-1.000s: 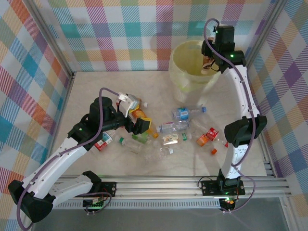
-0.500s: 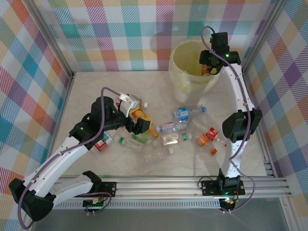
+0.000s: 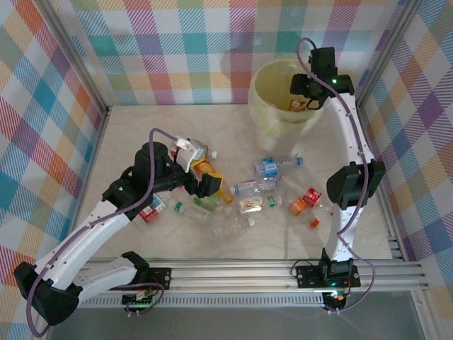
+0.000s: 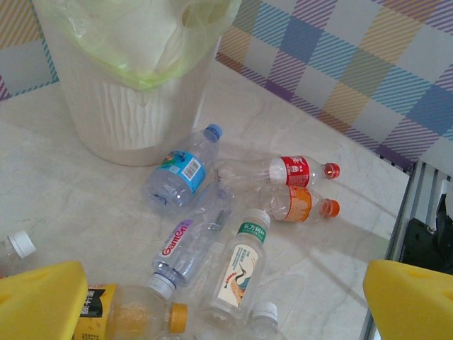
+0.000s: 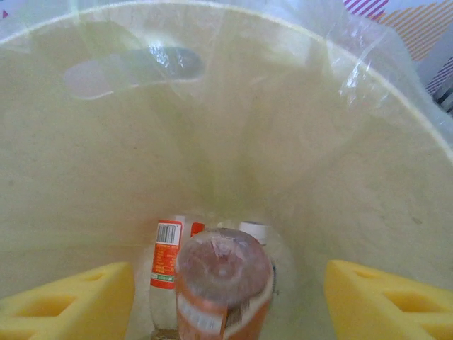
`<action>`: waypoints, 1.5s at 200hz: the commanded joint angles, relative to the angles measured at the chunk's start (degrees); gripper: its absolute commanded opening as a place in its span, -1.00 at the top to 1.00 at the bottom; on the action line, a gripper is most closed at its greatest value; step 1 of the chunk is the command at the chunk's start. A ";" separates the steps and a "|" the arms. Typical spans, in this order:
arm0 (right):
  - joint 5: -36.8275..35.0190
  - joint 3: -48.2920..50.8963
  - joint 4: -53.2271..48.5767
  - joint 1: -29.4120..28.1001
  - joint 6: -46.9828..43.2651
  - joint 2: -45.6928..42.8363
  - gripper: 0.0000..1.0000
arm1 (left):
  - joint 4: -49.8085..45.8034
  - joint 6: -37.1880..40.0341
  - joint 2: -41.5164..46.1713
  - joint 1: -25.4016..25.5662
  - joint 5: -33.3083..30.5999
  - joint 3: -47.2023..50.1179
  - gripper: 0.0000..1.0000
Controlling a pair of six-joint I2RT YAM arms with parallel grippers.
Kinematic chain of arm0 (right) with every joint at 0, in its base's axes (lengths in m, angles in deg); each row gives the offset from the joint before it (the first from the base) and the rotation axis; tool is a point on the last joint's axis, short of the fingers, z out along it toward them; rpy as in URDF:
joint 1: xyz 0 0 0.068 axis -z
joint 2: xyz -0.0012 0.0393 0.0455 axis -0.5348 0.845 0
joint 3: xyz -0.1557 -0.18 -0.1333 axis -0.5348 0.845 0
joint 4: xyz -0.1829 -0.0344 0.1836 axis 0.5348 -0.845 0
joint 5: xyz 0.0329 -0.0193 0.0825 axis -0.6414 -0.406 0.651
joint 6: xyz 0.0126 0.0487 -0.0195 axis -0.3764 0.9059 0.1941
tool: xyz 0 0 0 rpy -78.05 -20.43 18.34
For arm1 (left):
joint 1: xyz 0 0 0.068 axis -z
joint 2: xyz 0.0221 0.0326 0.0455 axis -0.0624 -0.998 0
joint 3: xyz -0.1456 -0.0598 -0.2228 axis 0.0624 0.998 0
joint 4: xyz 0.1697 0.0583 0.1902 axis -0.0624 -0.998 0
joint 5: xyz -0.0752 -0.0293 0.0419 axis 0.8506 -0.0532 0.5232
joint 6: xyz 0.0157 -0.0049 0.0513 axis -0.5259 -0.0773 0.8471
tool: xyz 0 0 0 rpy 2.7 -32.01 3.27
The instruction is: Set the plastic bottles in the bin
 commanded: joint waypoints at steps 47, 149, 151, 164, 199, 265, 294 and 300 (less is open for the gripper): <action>2.12 -2.39 -0.71 0.36 -0.32 -2.89 -0.45 | 0.15 -0.65 0.63 0.77 -0.10 -0.76 -1.00; 0.91 19.78 8.44 -4.04 -6.75 -23.67 -0.44 | 1.05 -0.49 2.21 0.77 0.70 -0.11 -1.00; 0.87 20.55 8.52 -4.23 -6.79 -24.25 -0.44 | 0.99 -0.46 2.14 0.77 0.79 -0.15 -1.00; 0.32 24.80 8.83 -5.70 -6.91 -28.06 -0.44 | 0.40 -0.18 2.15 0.77 1.50 -0.52 -1.00; -0.78 37.15 9.07 -9.73 -7.21 -38.70 -0.43 | -1.83 1.11 1.27 0.77 5.50 -1.75 -1.00; -0.24 57.22 2.16 -12.23 0.25 -52.83 -0.44 | -4.04 1.63 -0.12 0.77 9.76 -3.28 -1.00; 1.11 65.57 -0.34 -12.23 4.18 -56.06 -0.50 | -4.37 1.59 -0.47 0.76 10.11 -3.51 -1.00; 1.12 67.10 -0.83 -12.23 4.86 -56.43 -0.51 | -4.31 1.55 -0.64 0.77 10.21 -3.61 -1.00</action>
